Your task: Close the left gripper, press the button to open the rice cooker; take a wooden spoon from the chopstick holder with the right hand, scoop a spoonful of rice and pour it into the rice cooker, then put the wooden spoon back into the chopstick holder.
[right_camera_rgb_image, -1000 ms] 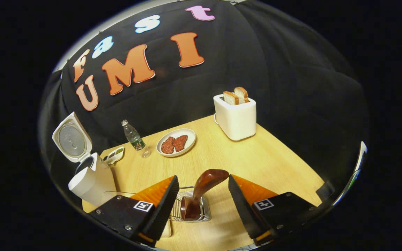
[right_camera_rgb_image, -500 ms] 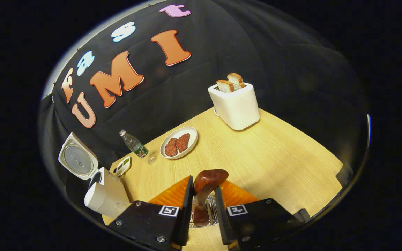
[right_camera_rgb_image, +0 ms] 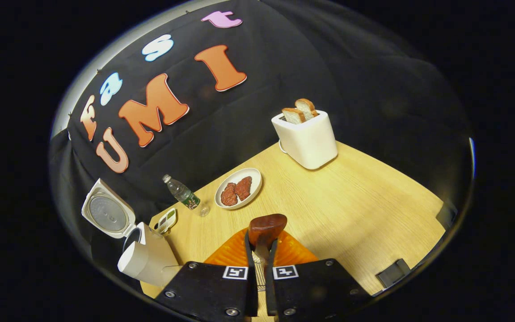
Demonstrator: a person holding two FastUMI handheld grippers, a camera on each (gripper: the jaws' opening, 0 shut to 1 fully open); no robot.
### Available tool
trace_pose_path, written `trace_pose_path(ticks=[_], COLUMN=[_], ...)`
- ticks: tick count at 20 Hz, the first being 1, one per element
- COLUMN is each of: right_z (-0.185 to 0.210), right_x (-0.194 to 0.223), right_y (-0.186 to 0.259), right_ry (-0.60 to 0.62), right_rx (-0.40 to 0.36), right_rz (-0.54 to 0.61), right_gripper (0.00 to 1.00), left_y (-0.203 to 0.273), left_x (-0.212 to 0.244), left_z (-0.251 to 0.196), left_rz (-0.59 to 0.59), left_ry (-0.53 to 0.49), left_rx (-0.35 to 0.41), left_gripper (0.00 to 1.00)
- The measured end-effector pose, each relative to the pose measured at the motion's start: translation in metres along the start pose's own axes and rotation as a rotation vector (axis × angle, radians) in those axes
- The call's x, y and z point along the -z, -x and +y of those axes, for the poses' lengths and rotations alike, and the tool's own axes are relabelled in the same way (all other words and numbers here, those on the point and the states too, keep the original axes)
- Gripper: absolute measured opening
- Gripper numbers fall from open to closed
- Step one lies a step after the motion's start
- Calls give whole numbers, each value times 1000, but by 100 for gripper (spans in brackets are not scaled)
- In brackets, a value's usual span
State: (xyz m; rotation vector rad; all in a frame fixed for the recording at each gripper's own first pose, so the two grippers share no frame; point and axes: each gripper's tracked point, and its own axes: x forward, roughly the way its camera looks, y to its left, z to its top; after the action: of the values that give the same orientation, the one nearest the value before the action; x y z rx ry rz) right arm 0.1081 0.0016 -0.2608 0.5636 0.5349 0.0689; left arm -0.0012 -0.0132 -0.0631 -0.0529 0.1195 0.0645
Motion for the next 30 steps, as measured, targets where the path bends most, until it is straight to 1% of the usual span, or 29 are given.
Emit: trace_pose_path(ticks=[3,6,9,11,12,15,17,18,20,21,25,28,30], right_z=[18,37,65,89,103,141,159,163,169,168,163,156,149], right_x=[-17,-35,-45,-43,-39,-24,-6,4,26,37,73,98,114], right_y=[16,39,61,73,79,89,86,82,73,66,45,37,34], right_ry=[93,204,270,279,279,291,339,367,425,460,599,648,655], right_rx=[-11,-12,-50,-93,-122,-192,-211,-207,-194,-179,-102,-64,-42], right_rz=[-59,-120,-161,-177,-181,-185,-177,-168,-148,-135,-98,-71,-46], right_gripper=[6,6,6,5,5,5,6,6,6,6,6,6,5], left_y=[1,0,-2,-5,-6,-9,-11,-12,-14,-14,-19,-20,-23], left_x=[3,4,1,2,3,6,5,3,4,5,6,10,10], left_z=[5,6,11,15,17,24,32,36,44,46,60,67,73], left_rz=[3,10,-4,-8,-6,4,6,5,3,4,12,14,14], left_ry=[13,34,36,25,20,18,26,28,30,29,4,-10,-11], left_rx=[11,42,58,70,76,98,111,115,122,131,147,154,158], left_gripper=[99,99,100,99,100,98,99,100,99,98,100,98,99])
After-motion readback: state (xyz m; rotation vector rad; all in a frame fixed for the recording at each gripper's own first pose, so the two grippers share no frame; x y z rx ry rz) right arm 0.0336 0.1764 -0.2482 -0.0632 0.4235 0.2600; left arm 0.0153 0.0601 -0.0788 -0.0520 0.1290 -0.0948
